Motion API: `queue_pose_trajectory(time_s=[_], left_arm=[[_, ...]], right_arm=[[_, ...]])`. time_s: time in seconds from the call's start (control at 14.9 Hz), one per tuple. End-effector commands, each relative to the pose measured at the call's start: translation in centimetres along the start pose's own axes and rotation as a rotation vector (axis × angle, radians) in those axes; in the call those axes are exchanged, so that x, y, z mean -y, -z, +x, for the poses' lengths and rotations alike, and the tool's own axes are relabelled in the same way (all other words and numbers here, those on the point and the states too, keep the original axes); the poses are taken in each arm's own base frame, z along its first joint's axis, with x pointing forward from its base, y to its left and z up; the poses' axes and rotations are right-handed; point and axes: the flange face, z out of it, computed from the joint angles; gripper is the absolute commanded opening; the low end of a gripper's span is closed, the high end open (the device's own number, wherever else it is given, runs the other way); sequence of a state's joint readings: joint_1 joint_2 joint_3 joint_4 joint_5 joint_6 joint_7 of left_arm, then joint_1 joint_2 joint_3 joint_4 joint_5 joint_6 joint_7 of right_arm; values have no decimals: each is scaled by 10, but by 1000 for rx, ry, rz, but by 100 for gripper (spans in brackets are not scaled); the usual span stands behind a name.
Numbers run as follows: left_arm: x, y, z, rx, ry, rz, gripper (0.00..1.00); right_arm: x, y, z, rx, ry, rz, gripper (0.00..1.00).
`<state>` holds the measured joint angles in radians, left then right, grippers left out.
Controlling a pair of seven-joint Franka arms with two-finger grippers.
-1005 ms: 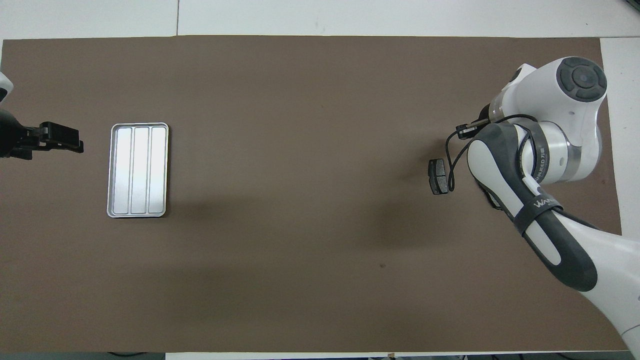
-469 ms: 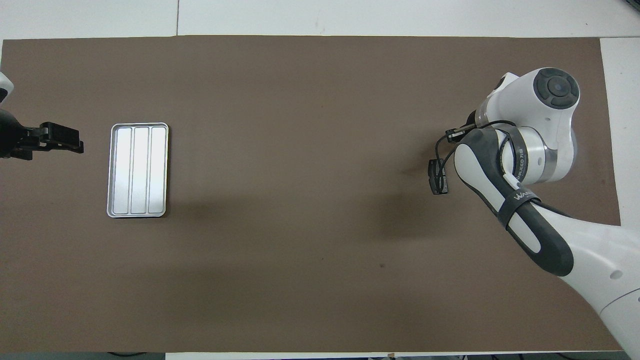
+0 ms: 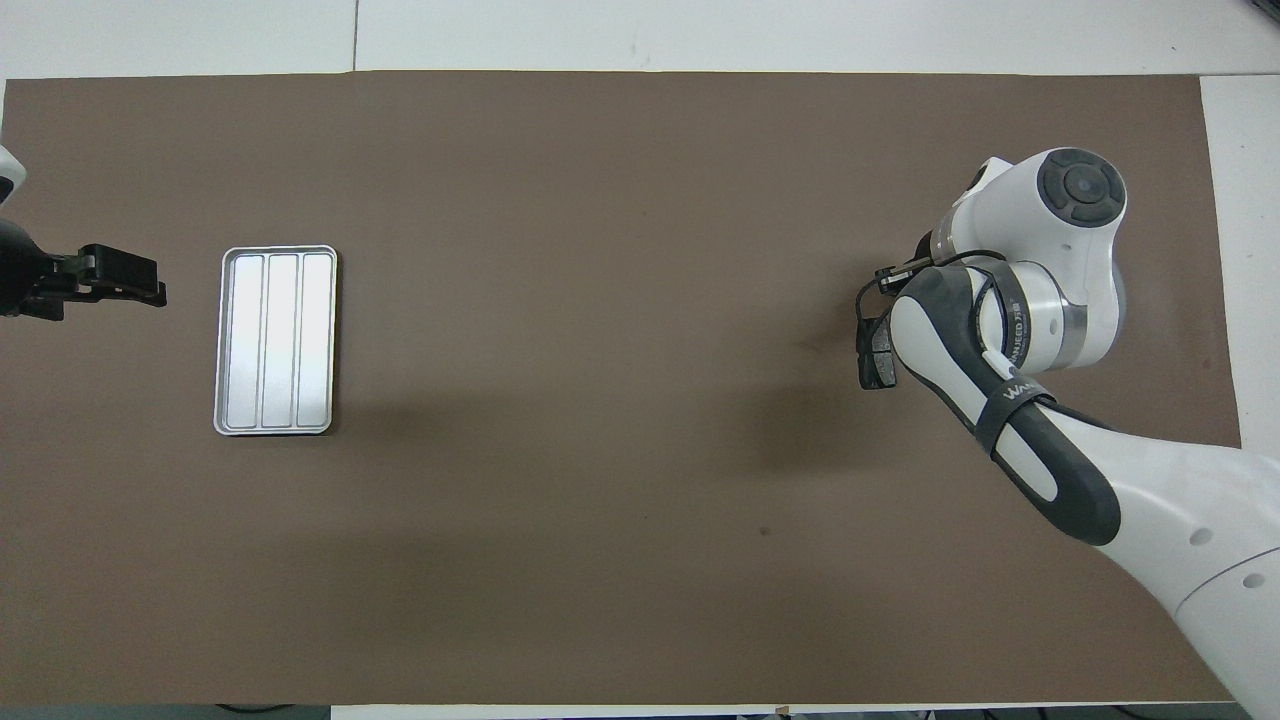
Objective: Place bearing gear from tray to pile
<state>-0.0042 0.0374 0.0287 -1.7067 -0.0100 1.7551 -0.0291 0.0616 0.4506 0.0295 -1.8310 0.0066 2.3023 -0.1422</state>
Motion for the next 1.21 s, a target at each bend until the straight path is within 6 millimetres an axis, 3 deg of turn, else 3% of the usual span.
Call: queue_pose_trajectory(time_s=[0.0, 0.07, 0.13, 0.2, 0.27, 0.54, 0.8, 0.94, 1.14], left_arm=[[4, 1, -4, -14, 1, 9, 100], [4, 1, -4, -15, 1, 9, 100], [4, 1, -4, -15, 1, 9, 100], [4, 1, -4, -15, 1, 9, 100], [4, 0, -4, -14, 1, 9, 100], [4, 1, -4, -14, 1, 9, 100], [4, 1, -4, -14, 1, 9, 100], [4, 1, -4, -12, 1, 9, 100], [4, 1, -4, -12, 1, 9, 100]], right_arm=[[1, -5, -4, -20, -18, 9, 0], [1, -5, -4, -21, -17, 10, 0], [0, -5, -5, -21, -20, 9, 24], [0, -5, -5, -14, -22, 9, 68], [-1, -1, -5, -10, -22, 9, 100], [1, 66, 7, 25, -57, 16, 100], [-25, 138, 13, -57, -51, -18, 100], [-42, 186, 7, -83, -39, -32, 100], [-42, 264, -19, -146, -55, -61, 100]])
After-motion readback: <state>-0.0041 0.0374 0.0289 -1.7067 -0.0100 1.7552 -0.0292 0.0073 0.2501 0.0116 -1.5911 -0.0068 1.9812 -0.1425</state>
